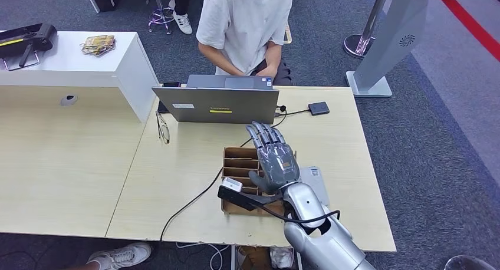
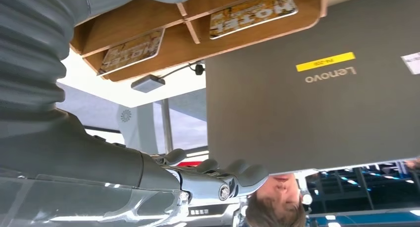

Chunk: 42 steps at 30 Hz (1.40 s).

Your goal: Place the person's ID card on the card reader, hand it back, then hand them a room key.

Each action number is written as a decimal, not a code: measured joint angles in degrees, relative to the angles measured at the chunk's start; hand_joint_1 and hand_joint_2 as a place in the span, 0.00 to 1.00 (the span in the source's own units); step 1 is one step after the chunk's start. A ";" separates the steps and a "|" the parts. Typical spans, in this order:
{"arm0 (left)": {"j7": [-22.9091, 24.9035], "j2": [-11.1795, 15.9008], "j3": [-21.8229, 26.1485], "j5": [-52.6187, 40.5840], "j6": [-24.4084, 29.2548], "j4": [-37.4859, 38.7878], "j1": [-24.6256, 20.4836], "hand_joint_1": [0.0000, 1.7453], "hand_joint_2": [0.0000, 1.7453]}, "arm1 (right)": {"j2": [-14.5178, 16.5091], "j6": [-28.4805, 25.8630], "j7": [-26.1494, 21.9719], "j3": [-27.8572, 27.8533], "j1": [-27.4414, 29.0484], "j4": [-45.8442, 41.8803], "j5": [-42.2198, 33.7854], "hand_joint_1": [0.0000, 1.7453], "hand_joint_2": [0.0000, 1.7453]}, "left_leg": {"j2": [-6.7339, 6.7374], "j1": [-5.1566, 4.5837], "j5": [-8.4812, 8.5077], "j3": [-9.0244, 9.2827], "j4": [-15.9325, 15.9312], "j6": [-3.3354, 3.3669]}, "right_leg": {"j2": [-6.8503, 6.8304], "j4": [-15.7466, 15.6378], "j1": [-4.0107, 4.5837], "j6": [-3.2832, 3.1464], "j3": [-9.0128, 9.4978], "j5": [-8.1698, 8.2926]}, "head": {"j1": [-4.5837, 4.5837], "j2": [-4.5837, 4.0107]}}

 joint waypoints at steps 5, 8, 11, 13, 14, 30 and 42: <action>0.00 0.00 0.00 -0.01 0.00 0.00 0.00 0.00 0.00 | -0.08 -0.26 0.11 -0.82 0.23 0.83 0.65 0.09 1.00 | 0.00 0.00 0.00 0.00 0.00 0.00 | 0.00 0.00 0.00 0.00 0.00 0.00 | 0.01 0.00; 0.00 0.00 0.00 -0.01 -0.01 0.00 0.00 0.00 0.00 | -0.11 -0.51 0.29 -1.18 0.31 1.41 0.91 0.15 1.00 | 0.00 0.00 0.00 0.00 0.00 0.00 | 0.00 0.00 0.00 0.00 0.00 0.00 | 0.01 0.00; 0.00 0.00 0.00 -0.02 -0.02 0.00 0.00 0.00 0.00 | -0.14 -0.65 0.37 -1.41 0.34 1.95 0.99 0.17 1.00 | 0.00 0.00 0.00 0.00 0.00 0.00 | 0.00 0.00 0.00 0.00 0.00 0.00 | 0.01 0.00; 0.00 0.00 0.00 -0.03 -0.02 0.00 0.00 0.00 0.00 | -0.16 -0.68 0.38 -1.60 0.38 2.26 1.04 0.16 1.00 | 0.00 0.00 0.00 0.00 0.00 0.00 | 0.00 0.00 0.00 0.00 0.00 0.00 | 0.01 0.00; 0.00 0.00 0.00 -0.03 -0.02 0.00 0.00 0.00 0.00 | -0.16 -0.69 0.38 -1.72 0.41 2.40 1.08 0.16 1.00 | 0.00 0.00 0.00 0.00 0.00 0.00 | 0.00 0.00 0.00 0.00 0.00 0.00 | 0.01 0.00; -0.01 0.00 0.00 -0.03 -0.02 0.00 0.00 0.00 0.00 | -0.26 -0.91 0.74 -3.60 1.07 3.10 1.89 0.21 1.00 | 0.00 0.00 0.00 0.00 0.00 0.00 | 0.00 0.00 0.00 0.00 0.00 0.00 | 0.01 0.00; -0.01 0.00 0.00 0.00 -0.02 0.00 0.01 0.00 0.00 | -0.37 -1.14 0.74 -5.16 1.57 3.10 2.18 0.27 1.00 | 0.00 0.00 0.00 0.00 0.00 0.00 | 0.00 0.00 0.00 0.00 0.00 0.00 | 0.01 0.00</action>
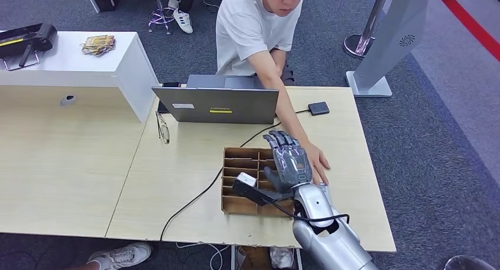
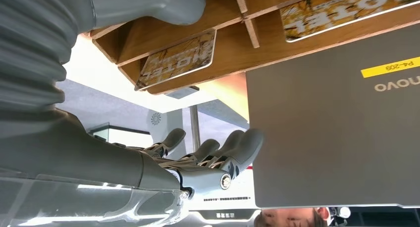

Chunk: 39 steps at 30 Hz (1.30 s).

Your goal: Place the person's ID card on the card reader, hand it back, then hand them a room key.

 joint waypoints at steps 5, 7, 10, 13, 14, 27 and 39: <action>0.01 0.00 0.00 0.04 0.00 0.00 0.00 0.00 0.00 | -0.09 -0.16 0.01 -0.38 0.10 0.00 0.13 0.29 1.00 | 0.00 0.00 0.00 0.00 0.00 0.00 | 0.00 0.00 0.00 0.00 0.00 0.00 | -0.01 0.00; 0.01 0.00 0.00 0.05 0.00 0.00 0.00 0.00 0.00 | -0.15 -0.20 0.01 -0.46 0.13 0.00 0.16 0.30 1.00 | 0.00 0.00 0.00 0.00 0.00 0.00 | 0.00 0.00 0.00 0.00 0.00 0.00 | 0.00 0.00; 0.01 0.00 0.00 0.10 0.00 0.00 0.00 0.00 0.00 | -0.21 -0.25 0.02 -0.72 0.17 -0.02 0.24 0.31 1.00 | 0.00 0.00 0.00 0.00 0.00 0.00 | 0.00 0.00 0.00 0.00 0.00 0.00 | 0.00 0.00; 0.01 0.00 0.00 0.13 0.00 0.00 0.01 0.00 0.00 | -0.27 -0.36 0.02 -1.15 0.26 -0.02 0.33 0.32 1.00 | 0.00 0.00 0.00 0.00 0.00 0.00 | 0.00 0.00 0.00 0.00 0.00 0.00 | 0.00 0.00; 0.01 0.00 0.00 0.13 0.00 0.00 0.01 0.00 0.00 | -0.29 -0.39 0.02 -1.28 0.29 -0.02 0.34 0.33 1.00 | 0.00 0.00 0.00 0.00 0.00 0.00 | 0.00 0.00 0.00 0.00 0.00 0.00 | -0.01 0.00; 0.01 0.00 0.00 0.39 0.00 0.00 0.02 0.00 0.00 | -0.79 -0.58 0.00 -1.91 0.96 -0.37 0.58 0.32 1.00 | 0.00 0.00 0.00 0.00 0.00 0.00 | 0.00 0.00 0.00 0.00 0.00 0.00 | 0.00 0.00; -0.16 0.00 0.17 0.99 0.06 0.00 0.07 0.00 0.00 | -1.49 -0.56 -0.87 -2.00 2.39 -2.15 0.84 0.26 1.00 | 0.00 0.00 0.00 0.00 0.00 0.00 | 0.00 0.00 0.00 0.00 0.00 0.00 | -0.01 0.00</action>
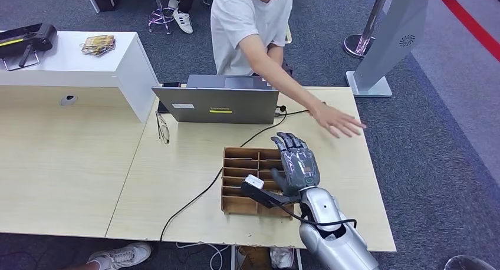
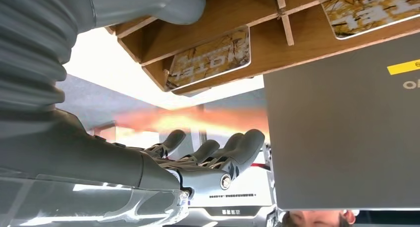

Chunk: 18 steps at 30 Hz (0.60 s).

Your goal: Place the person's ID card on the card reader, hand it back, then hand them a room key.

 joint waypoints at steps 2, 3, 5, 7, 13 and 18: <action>-0.25 0.00 0.08 0.05 0.05 0.00 0.01 0.00 0.00 | -0.13 0.03 -0.16 0.02 0.43 -0.83 0.01 0.27 1.00 | 0.00 0.00 0.00 0.00 0.00 0.00 | 0.00 0.00 0.00 0.00 0.00 0.00 | 0.00 0.00; -0.37 0.00 0.14 0.08 0.08 0.00 0.02 0.00 0.00 | -0.18 0.04 -0.22 0.04 0.60 -1.25 0.00 0.27 1.00 | 0.00 0.00 0.00 0.00 0.00 0.00 | 0.00 0.00 0.00 0.00 0.00 0.00 | -0.01 0.00; -0.51 0.00 0.31 0.13 0.14 0.00 0.05 0.00 0.00 | -0.27 0.06 -0.26 0.08 0.83 -2.08 -0.03 0.27 1.00 | 0.00 0.00 0.00 0.00 0.00 0.00 | 0.00 0.00 0.00 0.00 0.00 0.00 | 0.00 0.00; -0.53 0.01 0.47 0.16 0.21 0.00 0.08 0.00 0.00 | -0.36 0.08 -0.26 0.10 0.94 -2.79 -0.08 0.27 1.00 | 0.00 0.00 0.00 0.00 0.00 0.00 | 0.00 0.00 0.00 0.00 0.00 0.00 | 0.01 0.00; -0.52 0.00 0.66 0.16 0.27 0.00 0.12 0.00 0.00 | -0.57 0.09 -0.26 0.19 1.21 -3.95 -0.14 0.30 1.00 | 0.00 0.00 0.00 0.00 0.00 0.00 | 0.00 0.00 0.00 0.00 0.00 0.00 | 0.01 0.00; -0.54 0.02 0.74 0.18 0.27 0.00 0.13 0.00 0.00 | -0.74 0.09 -0.51 0.26 1.32 -4.27 -0.19 0.32 1.00 | 0.00 0.00 0.00 0.00 0.00 0.00 | 0.00 0.00 0.00 0.00 0.00 0.00 | 0.00 0.00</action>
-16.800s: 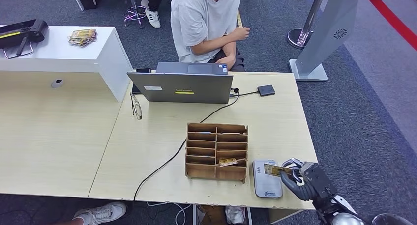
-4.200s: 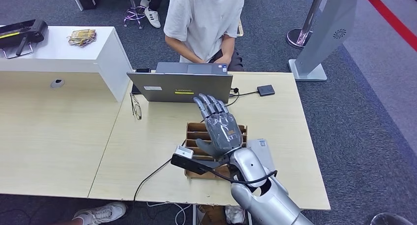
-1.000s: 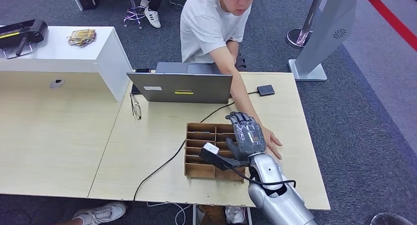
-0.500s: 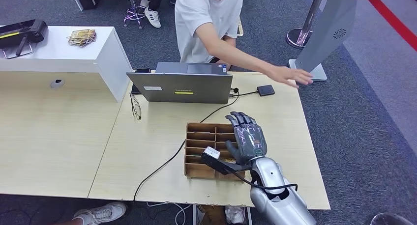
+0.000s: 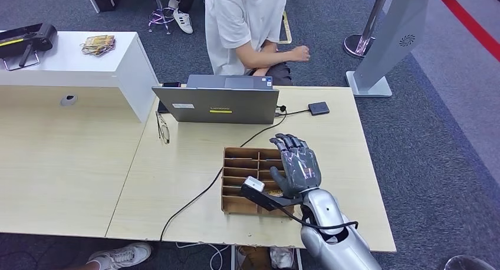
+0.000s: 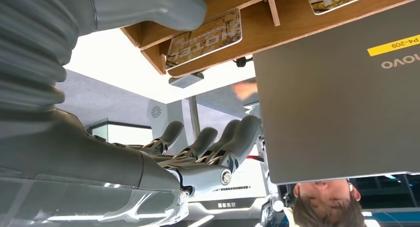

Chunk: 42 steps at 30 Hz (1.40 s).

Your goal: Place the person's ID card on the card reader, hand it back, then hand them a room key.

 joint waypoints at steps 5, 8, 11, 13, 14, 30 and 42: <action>0.00 0.01 0.03 0.00 0.00 0.00 0.00 0.00 0.00 | -0.11 0.00 -0.03 0.03 0.14 -0.09 0.00 0.32 1.00 | 0.00 0.00 0.00 0.00 0.00 0.00 | 0.00 0.00 0.00 0.00 0.00 0.00 | -0.01 0.00; 0.00 0.01 0.04 -0.02 0.00 0.00 0.00 0.00 0.00 | -0.16 0.02 -0.03 0.04 0.18 -0.09 0.00 0.31 1.00 | 0.00 0.00 0.00 0.00 0.00 0.00 | 0.00 0.00 0.00 0.00 0.00 0.00 | 0.00 0.00; 0.00 0.01 0.04 -0.02 0.00 0.00 0.00 0.00 0.00 | -0.17 0.02 -0.04 0.08 0.19 -0.02 -0.02 0.30 1.00 | 0.00 0.00 0.00 0.00 0.00 0.00 | 0.00 0.00 0.00 0.00 0.00 0.00 | 0.01 0.00; 0.00 0.01 0.04 -0.05 0.00 0.00 0.00 0.00 0.00 | -0.17 0.04 -0.04 0.12 0.18 0.19 -0.05 0.30 1.00 | 0.00 0.00 0.00 0.00 0.00 0.00 | 0.00 0.00 0.00 0.00 0.00 0.00 | 0.00 0.00; 0.00 0.01 0.04 -0.07 0.00 0.00 0.00 0.00 0.00 | -0.17 0.05 -0.04 0.13 0.18 0.32 -0.07 0.30 1.00 | 0.00 0.00 0.00 0.00 0.00 0.00 | 0.00 0.00 0.00 0.00 0.00 0.00 | 0.00 0.00; 0.00 0.01 0.04 -0.17 0.00 0.00 0.00 0.00 0.00 | -0.17 0.05 0.01 0.18 0.19 1.69 -0.07 0.30 1.00 | 0.00 0.00 0.00 0.00 0.00 0.00 | 0.00 0.00 0.00 0.00 0.00 0.00 | 0.00 0.00; 0.00 0.01 0.04 -0.17 0.00 0.00 0.00 0.00 0.00 | -0.17 0.07 0.01 0.30 0.19 2.08 -0.07 0.34 1.00 | 0.00 0.00 0.00 0.00 0.00 0.00 | 0.00 0.00 0.00 0.00 0.00 0.00 | 0.00 0.00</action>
